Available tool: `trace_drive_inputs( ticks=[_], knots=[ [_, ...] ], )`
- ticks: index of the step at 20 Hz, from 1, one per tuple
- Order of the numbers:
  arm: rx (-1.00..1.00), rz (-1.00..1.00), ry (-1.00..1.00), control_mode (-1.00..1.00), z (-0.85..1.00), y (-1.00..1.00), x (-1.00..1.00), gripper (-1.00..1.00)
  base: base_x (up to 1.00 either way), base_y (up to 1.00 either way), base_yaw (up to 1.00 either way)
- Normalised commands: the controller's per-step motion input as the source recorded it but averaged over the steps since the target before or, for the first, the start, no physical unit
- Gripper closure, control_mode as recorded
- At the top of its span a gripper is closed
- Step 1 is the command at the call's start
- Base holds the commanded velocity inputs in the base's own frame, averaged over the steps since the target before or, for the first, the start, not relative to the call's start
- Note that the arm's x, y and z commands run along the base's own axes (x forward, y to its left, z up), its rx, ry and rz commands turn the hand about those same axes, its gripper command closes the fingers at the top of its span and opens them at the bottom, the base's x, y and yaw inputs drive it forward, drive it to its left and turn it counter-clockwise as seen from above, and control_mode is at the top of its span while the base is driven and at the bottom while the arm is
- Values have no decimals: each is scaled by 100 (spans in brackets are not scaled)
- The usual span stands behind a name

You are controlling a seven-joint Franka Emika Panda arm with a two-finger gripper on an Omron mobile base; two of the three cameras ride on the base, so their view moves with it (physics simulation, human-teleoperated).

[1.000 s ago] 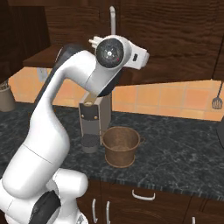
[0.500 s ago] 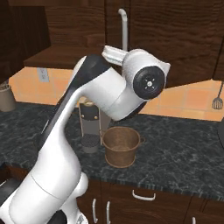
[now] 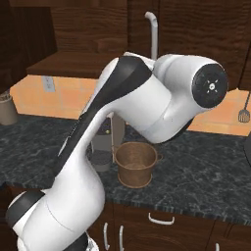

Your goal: Open the cabinet, pick up the bread from the cabinet and place it in the basket. Then move the basket to the dining counter.

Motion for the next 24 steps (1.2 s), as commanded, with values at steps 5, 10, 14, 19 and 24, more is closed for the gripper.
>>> trace_drive_inputs(
  ticks=[5, 10, 14, 19, 24],
  knots=[
    [0, -20, 1, -100, 0, 12, -90, -100, 0, 0, 0],
    [-23, -30, 3, -100, 0, 77, -84, -100, 0, 0, 0],
    [-33, -32, 14, -100, 0, 99, -51, -100, 0, 0, 0],
    [-23, -38, 21, -100, 0, 87, -48, -100, 0, 0, 0],
    [-43, -24, 45, -100, -2, 99, 30, -100, 0, 0, 0]
  ],
)
